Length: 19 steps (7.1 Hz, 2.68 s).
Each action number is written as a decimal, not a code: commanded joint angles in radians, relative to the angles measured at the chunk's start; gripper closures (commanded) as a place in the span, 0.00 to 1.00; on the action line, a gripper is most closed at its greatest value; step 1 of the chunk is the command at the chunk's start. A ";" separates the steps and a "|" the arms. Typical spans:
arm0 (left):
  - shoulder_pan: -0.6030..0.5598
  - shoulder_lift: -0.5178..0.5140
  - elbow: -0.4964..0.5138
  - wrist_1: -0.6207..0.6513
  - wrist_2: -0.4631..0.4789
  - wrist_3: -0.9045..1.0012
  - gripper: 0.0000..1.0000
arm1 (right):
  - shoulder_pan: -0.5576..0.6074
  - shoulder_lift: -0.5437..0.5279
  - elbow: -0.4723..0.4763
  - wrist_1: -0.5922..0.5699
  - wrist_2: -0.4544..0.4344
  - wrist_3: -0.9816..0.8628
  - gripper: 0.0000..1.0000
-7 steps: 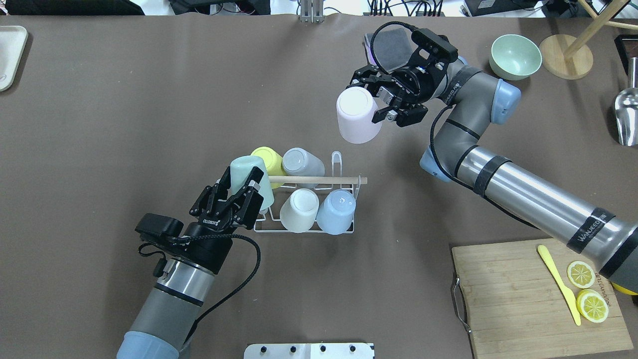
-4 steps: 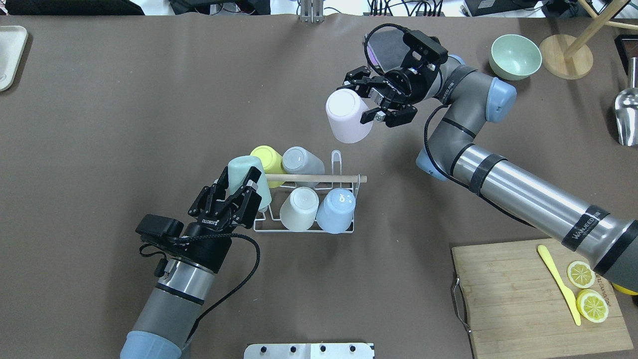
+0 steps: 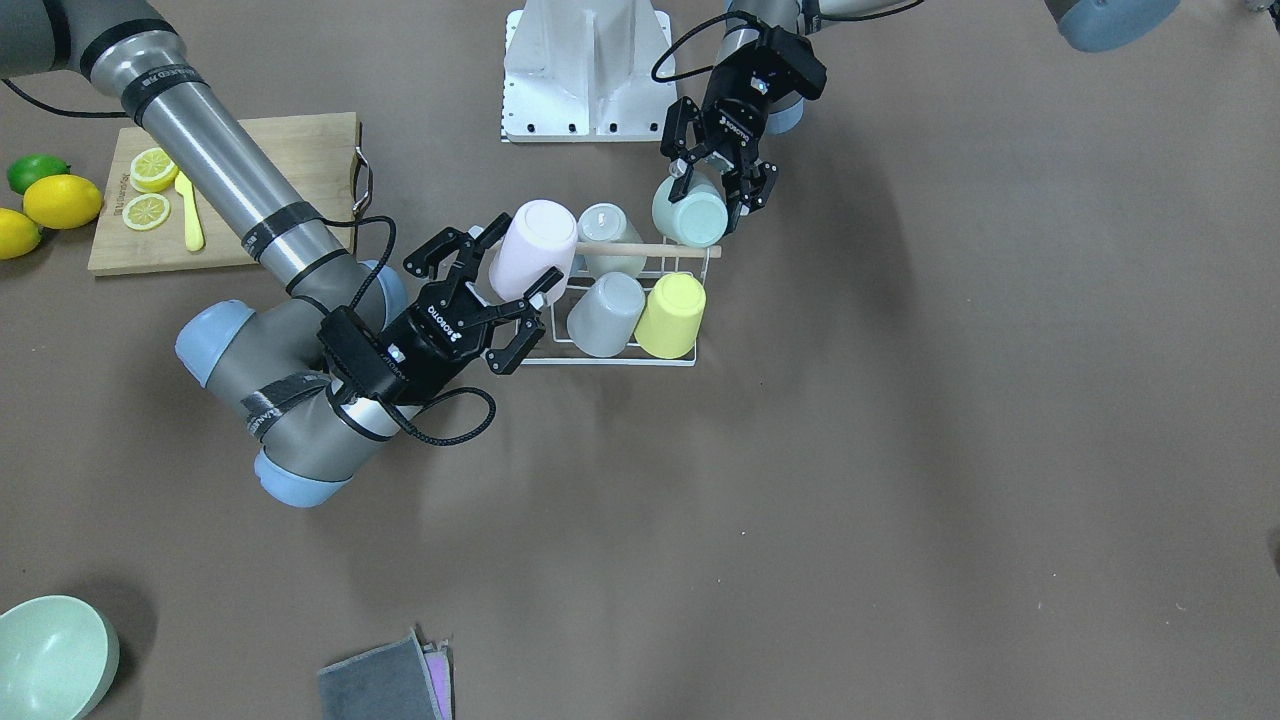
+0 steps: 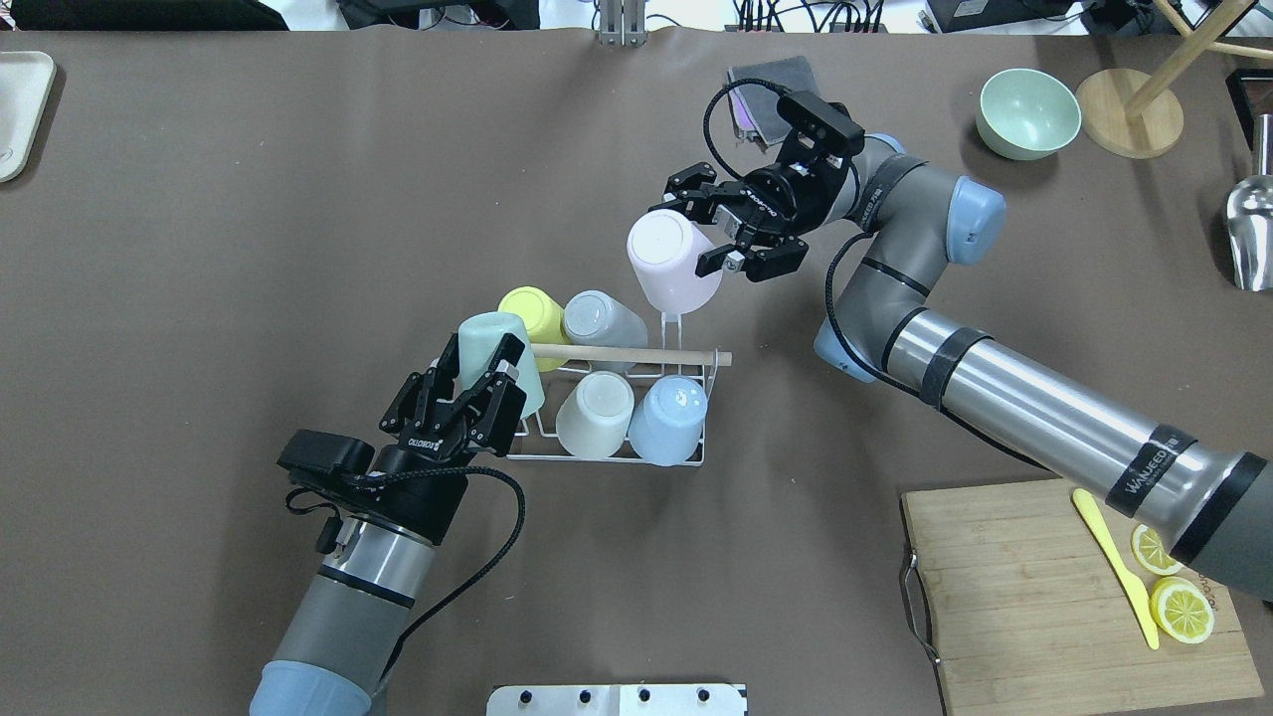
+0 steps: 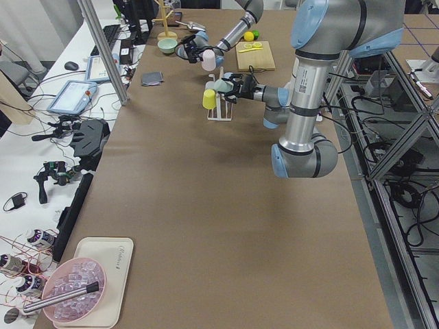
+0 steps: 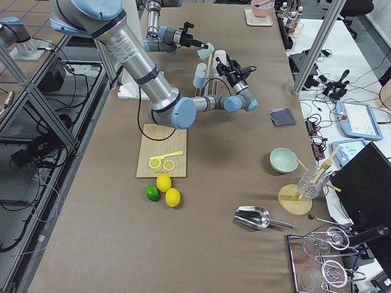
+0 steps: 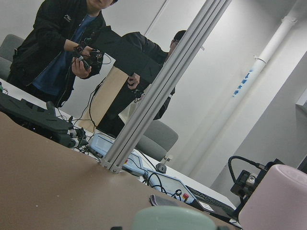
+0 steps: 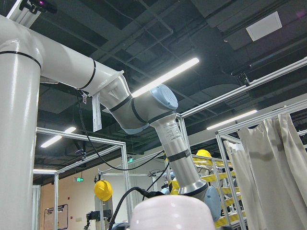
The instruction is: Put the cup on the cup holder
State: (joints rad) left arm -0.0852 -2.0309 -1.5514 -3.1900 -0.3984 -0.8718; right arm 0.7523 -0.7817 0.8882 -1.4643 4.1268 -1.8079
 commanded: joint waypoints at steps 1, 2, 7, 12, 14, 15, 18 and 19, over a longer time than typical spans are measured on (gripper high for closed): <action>0.001 -0.029 0.048 -0.001 0.035 -0.004 0.79 | -0.004 -0.004 -0.005 0.001 0.000 -0.001 0.78; -0.001 -0.029 0.047 -0.001 0.035 -0.004 0.68 | -0.002 -0.005 -0.011 0.001 0.000 -0.008 0.78; -0.028 -0.018 0.043 -0.016 0.036 0.005 0.02 | 0.007 -0.005 -0.017 0.002 -0.011 -0.016 0.78; -0.115 0.014 -0.069 -0.004 0.014 0.017 0.02 | 0.004 0.001 -0.018 0.001 -0.028 -0.031 0.78; -0.169 0.026 -0.097 -0.004 -0.088 0.048 0.02 | -0.005 0.001 -0.023 0.001 -0.033 -0.037 0.77; -0.200 0.032 -0.098 -0.004 -0.141 0.048 0.02 | -0.014 0.002 -0.025 0.001 -0.033 -0.039 0.77; -0.287 0.077 -0.099 -0.004 -0.158 0.048 0.02 | -0.021 0.002 -0.025 -0.002 -0.034 -0.039 0.74; -0.310 0.093 -0.101 -0.004 -0.166 0.048 0.02 | -0.022 0.002 -0.025 -0.002 -0.034 -0.038 0.70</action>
State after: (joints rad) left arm -0.3666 -1.9565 -1.6508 -3.1937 -0.5569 -0.8238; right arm 0.7318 -0.7787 0.8638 -1.4662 4.0927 -1.8466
